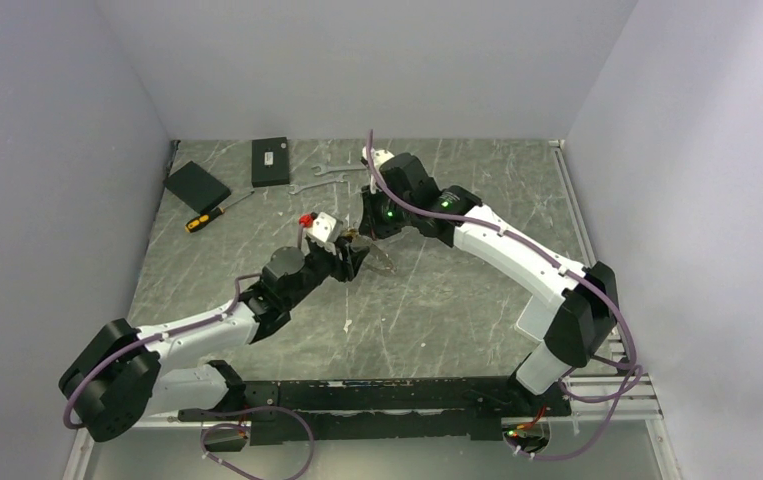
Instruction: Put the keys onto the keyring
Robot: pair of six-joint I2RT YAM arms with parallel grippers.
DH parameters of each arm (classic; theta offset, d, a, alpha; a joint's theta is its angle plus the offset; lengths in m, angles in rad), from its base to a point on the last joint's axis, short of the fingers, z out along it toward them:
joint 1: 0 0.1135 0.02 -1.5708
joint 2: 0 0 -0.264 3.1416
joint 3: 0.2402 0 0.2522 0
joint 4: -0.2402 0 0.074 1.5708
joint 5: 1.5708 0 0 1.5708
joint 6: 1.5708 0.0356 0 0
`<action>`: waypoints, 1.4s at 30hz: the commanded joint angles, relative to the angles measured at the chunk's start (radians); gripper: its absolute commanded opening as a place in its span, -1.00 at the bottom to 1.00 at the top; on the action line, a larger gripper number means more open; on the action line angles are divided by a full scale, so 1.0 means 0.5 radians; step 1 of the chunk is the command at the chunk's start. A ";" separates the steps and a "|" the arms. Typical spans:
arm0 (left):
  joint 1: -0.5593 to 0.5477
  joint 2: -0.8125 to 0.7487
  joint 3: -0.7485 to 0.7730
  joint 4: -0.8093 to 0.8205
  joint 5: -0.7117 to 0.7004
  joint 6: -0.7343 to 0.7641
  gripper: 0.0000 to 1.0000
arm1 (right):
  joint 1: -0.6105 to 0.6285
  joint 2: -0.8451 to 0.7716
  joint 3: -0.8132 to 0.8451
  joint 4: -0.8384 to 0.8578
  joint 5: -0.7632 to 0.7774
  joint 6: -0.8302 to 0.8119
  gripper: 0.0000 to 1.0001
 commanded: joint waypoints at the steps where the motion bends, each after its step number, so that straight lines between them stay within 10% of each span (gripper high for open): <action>1: -0.008 -0.039 -0.082 0.193 0.002 0.180 0.11 | 0.007 -0.067 -0.020 0.055 -0.081 0.034 -1.00; 18: -0.008 0.189 -0.553 1.277 0.373 0.393 -0.05 | 0.009 -0.075 -0.158 0.186 -0.176 0.096 -1.00; 24: -0.010 0.017 -0.591 1.134 0.370 0.334 -0.08 | 0.006 -0.047 -0.164 0.154 -0.036 0.097 -1.00; 30: -0.008 -0.442 -0.520 0.251 0.434 0.379 -0.15 | 0.005 -0.015 -0.123 0.111 0.077 0.137 -1.00; 42: -0.008 0.051 -0.536 0.869 0.457 0.304 -0.34 | 0.006 -0.006 -0.092 0.068 0.034 0.199 -1.00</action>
